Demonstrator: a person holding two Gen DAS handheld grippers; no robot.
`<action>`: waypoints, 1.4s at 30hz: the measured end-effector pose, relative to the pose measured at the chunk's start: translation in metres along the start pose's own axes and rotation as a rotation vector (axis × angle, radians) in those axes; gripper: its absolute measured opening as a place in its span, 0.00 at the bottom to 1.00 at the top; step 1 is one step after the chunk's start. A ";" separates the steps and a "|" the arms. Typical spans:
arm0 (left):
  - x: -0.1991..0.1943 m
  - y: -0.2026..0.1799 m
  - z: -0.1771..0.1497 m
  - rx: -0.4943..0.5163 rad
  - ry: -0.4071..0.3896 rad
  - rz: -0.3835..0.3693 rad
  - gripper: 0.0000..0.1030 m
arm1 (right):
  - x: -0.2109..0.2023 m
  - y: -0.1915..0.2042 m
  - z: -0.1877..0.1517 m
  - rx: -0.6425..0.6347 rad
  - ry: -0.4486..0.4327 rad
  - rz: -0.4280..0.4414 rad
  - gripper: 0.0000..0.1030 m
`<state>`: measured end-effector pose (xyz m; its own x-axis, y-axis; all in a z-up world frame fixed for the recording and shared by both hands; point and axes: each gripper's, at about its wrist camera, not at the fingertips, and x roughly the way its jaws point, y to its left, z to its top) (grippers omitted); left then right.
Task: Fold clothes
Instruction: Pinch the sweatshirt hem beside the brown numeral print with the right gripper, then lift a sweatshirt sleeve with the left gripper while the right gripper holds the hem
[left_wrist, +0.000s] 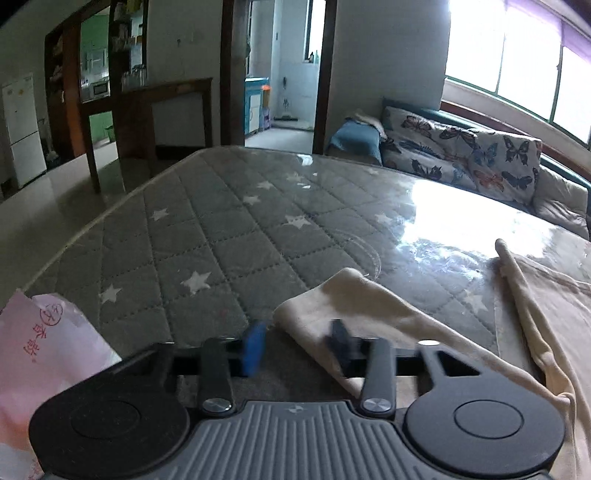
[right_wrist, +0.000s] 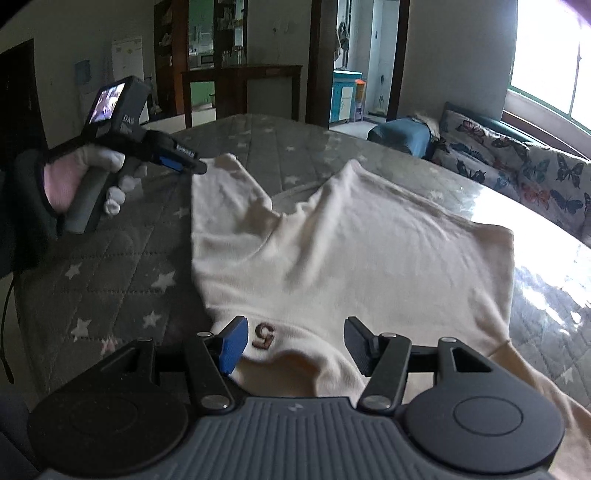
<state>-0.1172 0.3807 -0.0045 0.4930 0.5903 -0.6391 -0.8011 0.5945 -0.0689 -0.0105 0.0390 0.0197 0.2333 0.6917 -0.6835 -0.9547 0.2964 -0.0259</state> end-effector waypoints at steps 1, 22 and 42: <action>-0.001 0.001 0.000 -0.008 0.001 -0.009 0.11 | 0.001 0.000 0.001 0.003 -0.002 -0.003 0.57; -0.044 0.048 -0.025 -0.143 -0.006 -0.016 0.15 | 0.013 0.013 0.001 -0.034 0.000 0.013 0.61; -0.064 0.033 -0.013 -0.206 -0.087 -0.108 0.03 | 0.005 0.012 -0.006 0.001 -0.001 0.029 0.61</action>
<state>-0.1800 0.3555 0.0248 0.5997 0.5792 -0.5522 -0.7901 0.5378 -0.2940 -0.0215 0.0420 0.0118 0.2052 0.7007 -0.6833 -0.9611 0.2763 -0.0053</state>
